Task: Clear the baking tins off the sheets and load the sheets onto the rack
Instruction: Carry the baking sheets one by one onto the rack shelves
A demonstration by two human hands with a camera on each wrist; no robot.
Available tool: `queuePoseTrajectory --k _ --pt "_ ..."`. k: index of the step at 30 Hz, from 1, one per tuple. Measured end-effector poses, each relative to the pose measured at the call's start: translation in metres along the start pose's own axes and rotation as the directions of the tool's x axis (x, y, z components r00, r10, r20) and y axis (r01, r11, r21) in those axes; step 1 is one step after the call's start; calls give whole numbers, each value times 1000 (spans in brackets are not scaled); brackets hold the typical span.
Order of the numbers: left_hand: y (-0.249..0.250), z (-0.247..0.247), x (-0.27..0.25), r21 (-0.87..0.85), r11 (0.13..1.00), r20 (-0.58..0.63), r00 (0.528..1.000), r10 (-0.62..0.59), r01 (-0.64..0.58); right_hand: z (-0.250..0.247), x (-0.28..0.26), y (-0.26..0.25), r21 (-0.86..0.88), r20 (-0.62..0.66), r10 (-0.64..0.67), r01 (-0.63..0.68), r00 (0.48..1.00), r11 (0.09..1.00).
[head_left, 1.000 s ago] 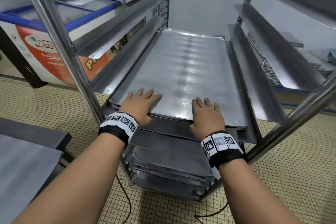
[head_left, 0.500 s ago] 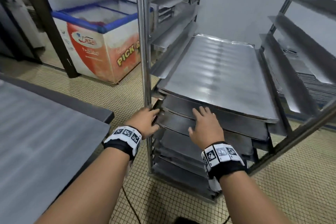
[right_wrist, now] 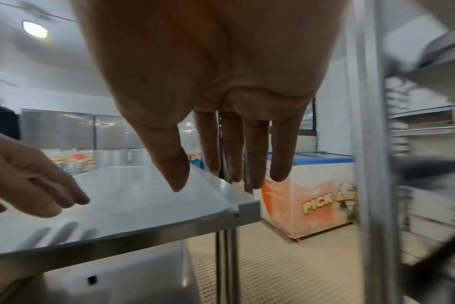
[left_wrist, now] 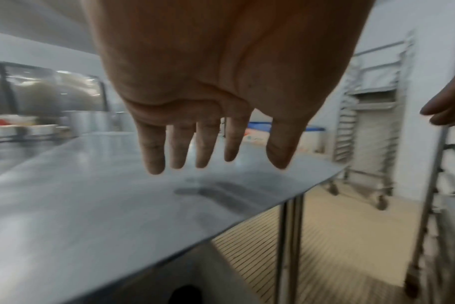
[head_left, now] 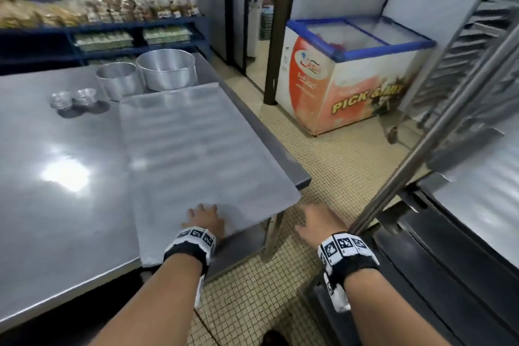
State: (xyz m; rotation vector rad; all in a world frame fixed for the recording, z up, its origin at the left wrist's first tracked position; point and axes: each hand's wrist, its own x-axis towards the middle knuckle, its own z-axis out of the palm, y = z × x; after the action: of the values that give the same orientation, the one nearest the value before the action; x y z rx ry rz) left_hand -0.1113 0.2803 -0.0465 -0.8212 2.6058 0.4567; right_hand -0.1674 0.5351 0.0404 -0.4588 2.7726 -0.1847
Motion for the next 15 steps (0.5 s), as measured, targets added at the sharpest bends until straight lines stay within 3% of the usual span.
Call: queuePoseTrajectory --k 2,4,11,15 --pt "-30 9 -4 -71 983 -20 985 -170 169 5 23 -14 -31 -25 -83 82 996 996" --pt "-48 13 -19 -127 963 -29 970 -242 237 12 42 -27 -48 -25 -142 141 990 989" --pt "-49 32 -38 -170 947 40 962 -269 272 38 88 -42 -24 9 -233 233 972 972" --pt "-43 44 -57 -176 940 41 956 -291 294 43 107 -31 -31 -57 -166 164 985 986"
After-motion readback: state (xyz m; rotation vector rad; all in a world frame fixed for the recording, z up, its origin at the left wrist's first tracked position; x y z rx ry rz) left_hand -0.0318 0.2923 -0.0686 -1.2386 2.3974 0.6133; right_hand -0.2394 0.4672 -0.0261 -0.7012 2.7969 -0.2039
